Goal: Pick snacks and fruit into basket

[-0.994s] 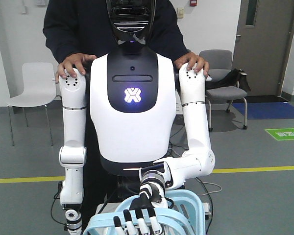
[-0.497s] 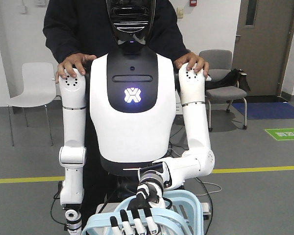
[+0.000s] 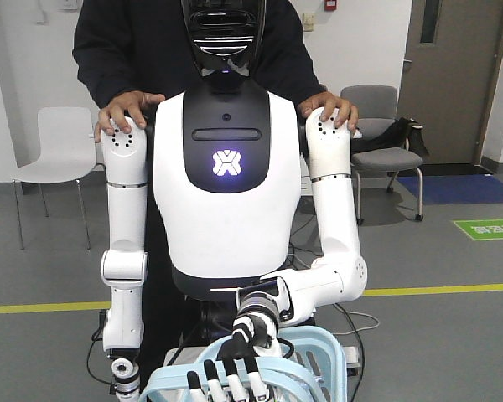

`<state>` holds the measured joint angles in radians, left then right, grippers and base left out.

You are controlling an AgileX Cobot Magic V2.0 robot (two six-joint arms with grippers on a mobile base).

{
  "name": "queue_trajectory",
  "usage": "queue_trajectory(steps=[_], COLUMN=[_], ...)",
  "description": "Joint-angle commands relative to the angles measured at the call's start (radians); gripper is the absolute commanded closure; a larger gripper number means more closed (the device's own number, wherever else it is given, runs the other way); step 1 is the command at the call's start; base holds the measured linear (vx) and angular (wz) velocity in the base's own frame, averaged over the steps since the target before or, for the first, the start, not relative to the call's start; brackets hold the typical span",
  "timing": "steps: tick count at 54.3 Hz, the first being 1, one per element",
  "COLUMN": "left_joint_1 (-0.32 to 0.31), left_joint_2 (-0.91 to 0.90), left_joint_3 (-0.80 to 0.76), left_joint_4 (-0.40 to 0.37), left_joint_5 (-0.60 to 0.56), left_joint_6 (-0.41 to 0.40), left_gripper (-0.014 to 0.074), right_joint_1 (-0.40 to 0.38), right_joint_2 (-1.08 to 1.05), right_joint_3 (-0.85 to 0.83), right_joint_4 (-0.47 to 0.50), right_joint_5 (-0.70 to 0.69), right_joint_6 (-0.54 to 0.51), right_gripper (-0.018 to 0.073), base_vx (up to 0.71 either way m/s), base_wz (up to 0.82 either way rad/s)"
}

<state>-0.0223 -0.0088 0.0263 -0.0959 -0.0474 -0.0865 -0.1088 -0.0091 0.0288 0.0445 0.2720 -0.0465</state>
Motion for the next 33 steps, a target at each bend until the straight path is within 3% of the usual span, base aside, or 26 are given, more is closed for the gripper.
queue_trajectory(steps=[1, 33], left_joint_1=[0.002, 0.002], left_joint_2=[0.014, 0.014], left_joint_3=[0.004, 0.004], left_joint_4=[-0.008, -0.008], left_joint_5=[-0.080, -0.080], left_joint_6=[-0.001, -0.001], left_gripper=[0.0603, 0.0603], right_joint_1=[-0.009, -0.008], right_joint_2=[-0.017, -0.018], right_joint_3=[0.009, 0.009], right_joint_4=[0.002, 0.009], right_joint_5=[-0.079, -0.075], right_joint_6=[-0.033, -0.036], right_gripper=[0.0569, 0.0569], base_vx=[0.00, 0.00], base_wz=[0.00, 0.00])
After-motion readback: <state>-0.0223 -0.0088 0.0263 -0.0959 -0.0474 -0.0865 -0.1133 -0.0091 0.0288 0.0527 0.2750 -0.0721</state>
